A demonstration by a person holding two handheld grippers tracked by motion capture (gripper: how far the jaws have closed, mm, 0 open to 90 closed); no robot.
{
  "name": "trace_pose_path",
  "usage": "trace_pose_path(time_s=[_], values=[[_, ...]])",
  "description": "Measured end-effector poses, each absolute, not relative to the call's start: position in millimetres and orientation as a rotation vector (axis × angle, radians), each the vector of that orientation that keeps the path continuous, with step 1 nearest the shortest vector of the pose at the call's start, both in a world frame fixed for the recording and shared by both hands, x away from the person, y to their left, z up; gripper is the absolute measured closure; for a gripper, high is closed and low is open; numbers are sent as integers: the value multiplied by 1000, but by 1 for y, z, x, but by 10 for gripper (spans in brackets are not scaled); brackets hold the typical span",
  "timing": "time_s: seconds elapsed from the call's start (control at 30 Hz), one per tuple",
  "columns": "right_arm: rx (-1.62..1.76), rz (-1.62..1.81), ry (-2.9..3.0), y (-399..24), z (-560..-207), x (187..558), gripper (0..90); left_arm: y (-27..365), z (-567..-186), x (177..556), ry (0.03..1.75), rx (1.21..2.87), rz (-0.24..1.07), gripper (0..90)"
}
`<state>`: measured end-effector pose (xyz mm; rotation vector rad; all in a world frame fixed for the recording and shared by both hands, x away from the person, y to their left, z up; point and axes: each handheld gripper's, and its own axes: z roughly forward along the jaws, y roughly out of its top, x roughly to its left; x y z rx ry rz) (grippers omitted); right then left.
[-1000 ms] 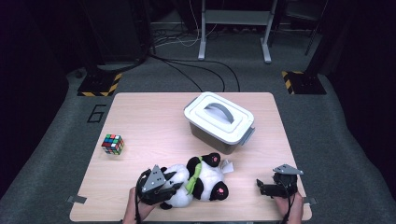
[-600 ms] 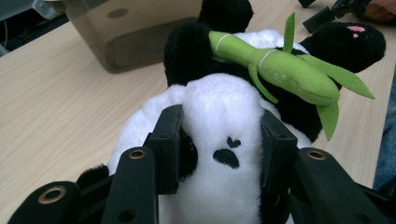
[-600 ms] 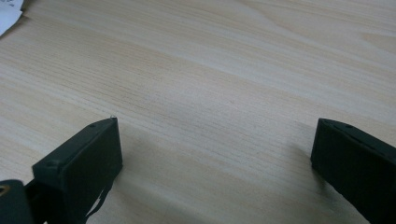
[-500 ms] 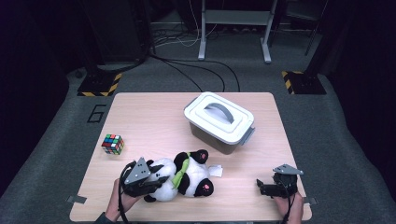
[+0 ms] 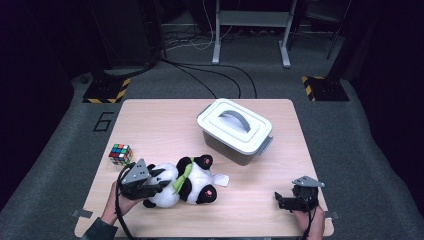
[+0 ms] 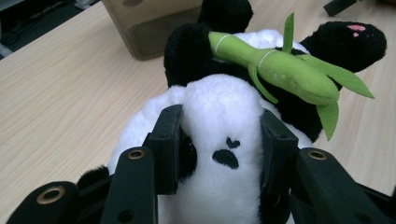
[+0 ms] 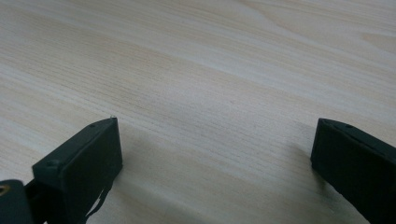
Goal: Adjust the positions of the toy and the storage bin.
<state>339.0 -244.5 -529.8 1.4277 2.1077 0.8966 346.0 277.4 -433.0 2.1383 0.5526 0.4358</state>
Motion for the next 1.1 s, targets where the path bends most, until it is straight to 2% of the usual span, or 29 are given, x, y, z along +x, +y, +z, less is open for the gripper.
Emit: trace_pose_path(time_s=[0.4, 0.6, 0.7, 0.77, 1.03, 1.1], values=[[1430, 896, 2106, -244, -530, 339, 14, 299, -422, 374, 482, 2216, 405, 570], [1430, 896, 2106, -244, -530, 339, 15, 311, -432, 386, 514, 2213, 374, 555], [1430, 895, 2105, -244, -530, 339, 15, 315, -444, 387, 567, 2236, 371, 511], [1429, 895, 2105, -244, -530, 339, 15, 321, -451, 384, 617, 2182, 346, 484], [1430, 895, 2105, -244, -530, 339, 15, 316, -436, 374, 729, 2078, 414, 287], [1430, 895, 2105, -244, -530, 339, 15, 315, -431, 371, 748, 2056, 432, 265]])
